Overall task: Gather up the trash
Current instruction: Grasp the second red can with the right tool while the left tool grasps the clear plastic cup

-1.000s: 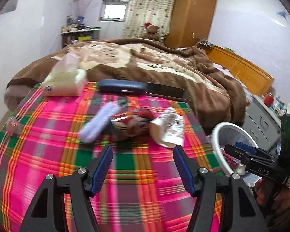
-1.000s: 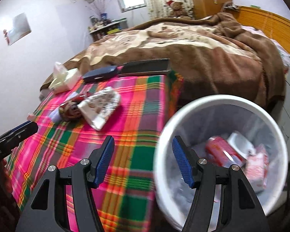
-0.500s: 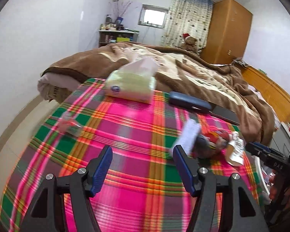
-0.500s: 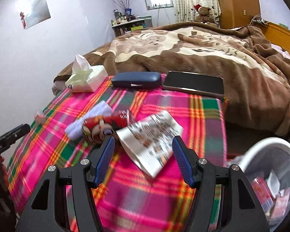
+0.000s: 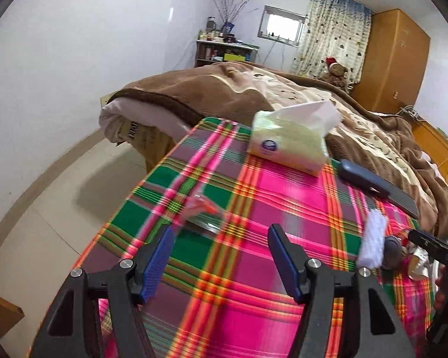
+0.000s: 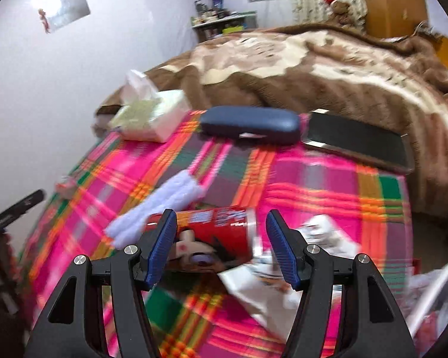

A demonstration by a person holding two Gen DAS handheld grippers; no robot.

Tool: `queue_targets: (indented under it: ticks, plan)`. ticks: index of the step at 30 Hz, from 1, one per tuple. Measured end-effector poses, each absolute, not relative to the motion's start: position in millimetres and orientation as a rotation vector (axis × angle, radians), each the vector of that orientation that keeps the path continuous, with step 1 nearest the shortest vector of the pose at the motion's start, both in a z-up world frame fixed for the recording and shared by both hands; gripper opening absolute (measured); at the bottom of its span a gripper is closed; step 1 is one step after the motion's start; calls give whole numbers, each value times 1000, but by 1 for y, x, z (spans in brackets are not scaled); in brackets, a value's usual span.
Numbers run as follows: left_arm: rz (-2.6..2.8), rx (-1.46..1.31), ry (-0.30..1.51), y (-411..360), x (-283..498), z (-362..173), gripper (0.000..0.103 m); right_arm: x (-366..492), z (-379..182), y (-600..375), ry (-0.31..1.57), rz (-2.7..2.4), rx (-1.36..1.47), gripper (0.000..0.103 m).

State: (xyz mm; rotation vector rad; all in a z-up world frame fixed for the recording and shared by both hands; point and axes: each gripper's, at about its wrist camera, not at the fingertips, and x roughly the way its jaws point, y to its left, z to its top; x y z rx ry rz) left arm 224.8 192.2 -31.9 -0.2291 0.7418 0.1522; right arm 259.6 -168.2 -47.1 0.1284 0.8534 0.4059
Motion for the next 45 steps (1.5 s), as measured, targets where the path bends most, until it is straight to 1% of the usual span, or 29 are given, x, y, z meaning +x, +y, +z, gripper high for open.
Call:
queue_targets:
  ticks: [6,13,16,17,21,26,32,36,45]
  plan:
    - [149,-244,757,204,230,-41,65,246,-49,-147,878,509,106,64]
    - [130,-262,765,206,233,-43,65,210,-50,-127,915,629,31,64]
    - [119,-262,768,206,233,-44,65,197,-44,-121,892,627,-59,64]
    - [113,-262,768,205,233,-43,65,194,-38,-121,856,609,-87,64]
    - [116,-271,769,207,234,-44,65,197,-25,-123,745,504,-139,64]
    - [113,-285,784,210,240,-49,65,217,-34,-105,780,622,-127,64]
    - [170,-262,792,216,261,-54,65,219,-50,-91,827,631,-157,64]
    - [191,-237,818,217,277,-64,65,218,-49,-88,826,621,-168,64]
    - [215,-288,832,222,300,-72,65,217,-49,-88,837,605,-154,64]
